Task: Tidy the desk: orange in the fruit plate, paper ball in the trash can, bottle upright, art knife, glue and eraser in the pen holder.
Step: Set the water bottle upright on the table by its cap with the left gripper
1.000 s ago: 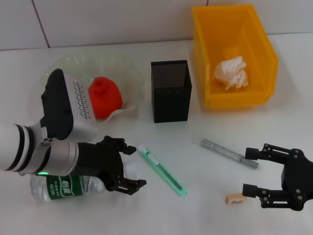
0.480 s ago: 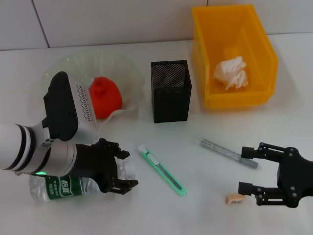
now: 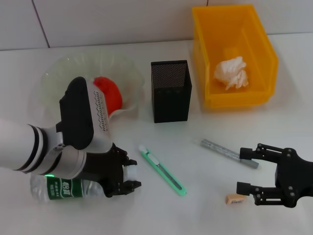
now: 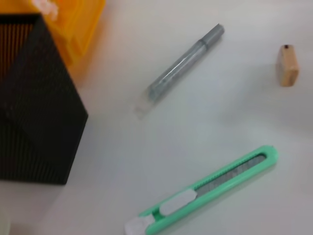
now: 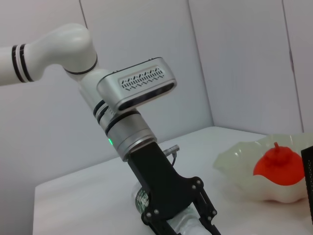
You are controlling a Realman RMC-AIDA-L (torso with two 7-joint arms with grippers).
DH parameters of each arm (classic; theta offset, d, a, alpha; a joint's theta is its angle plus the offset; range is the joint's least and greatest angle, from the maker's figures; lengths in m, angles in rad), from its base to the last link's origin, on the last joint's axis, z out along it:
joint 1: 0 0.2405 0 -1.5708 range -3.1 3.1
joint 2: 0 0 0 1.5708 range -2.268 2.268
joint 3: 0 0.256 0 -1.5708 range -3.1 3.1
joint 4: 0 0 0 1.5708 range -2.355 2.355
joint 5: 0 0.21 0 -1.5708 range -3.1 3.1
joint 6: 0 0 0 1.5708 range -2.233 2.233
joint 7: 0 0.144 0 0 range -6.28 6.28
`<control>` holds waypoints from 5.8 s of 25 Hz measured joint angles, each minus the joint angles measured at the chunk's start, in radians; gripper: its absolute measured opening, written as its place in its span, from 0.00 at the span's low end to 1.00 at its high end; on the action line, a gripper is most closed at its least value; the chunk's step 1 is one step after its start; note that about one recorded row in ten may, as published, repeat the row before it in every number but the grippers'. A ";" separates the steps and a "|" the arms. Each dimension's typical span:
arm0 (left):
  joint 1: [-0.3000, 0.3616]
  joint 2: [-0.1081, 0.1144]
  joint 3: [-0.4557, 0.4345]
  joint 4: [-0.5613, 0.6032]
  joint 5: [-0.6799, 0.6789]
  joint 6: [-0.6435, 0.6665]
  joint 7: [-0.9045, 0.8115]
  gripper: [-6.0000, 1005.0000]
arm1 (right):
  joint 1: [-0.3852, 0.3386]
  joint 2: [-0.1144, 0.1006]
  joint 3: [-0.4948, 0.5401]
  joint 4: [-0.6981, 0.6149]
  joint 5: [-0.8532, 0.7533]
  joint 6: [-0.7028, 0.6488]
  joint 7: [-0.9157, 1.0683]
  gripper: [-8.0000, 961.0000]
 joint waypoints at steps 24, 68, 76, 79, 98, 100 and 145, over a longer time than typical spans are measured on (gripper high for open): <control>0.131 0.006 -0.060 0.266 0.004 0.009 -0.062 0.11 | 0.001 -0.001 0.004 0.000 0.000 0.001 0.015 0.87; 0.064 -0.003 0.238 0.243 0.494 -0.222 -0.492 0.64 | 0.001 -0.002 -0.002 0.000 -0.010 -0.006 0.016 0.87; 0.154 0.001 0.289 0.395 0.556 -0.220 -0.517 0.63 | 0.000 -0.002 -0.002 0.000 -0.010 -0.005 0.017 0.87; 0.181 0.003 0.284 0.434 0.558 -0.215 -0.517 0.63 | 0.002 -0.002 -0.002 0.000 -0.010 -0.005 0.017 0.87; 0.308 0.006 0.261 0.550 0.660 -0.126 -0.533 0.63 | -0.001 -0.006 -0.002 0.000 -0.014 -0.006 0.018 0.87; 0.310 0.006 0.251 0.550 0.660 -0.124 -0.533 0.63 | -0.001 -0.006 -0.002 0.000 -0.015 -0.006 0.018 0.87; 0.200 0.005 0.130 0.453 0.660 0.015 -0.506 0.64 | 0.027 -0.009 -0.004 -0.009 -0.040 -0.012 0.060 0.87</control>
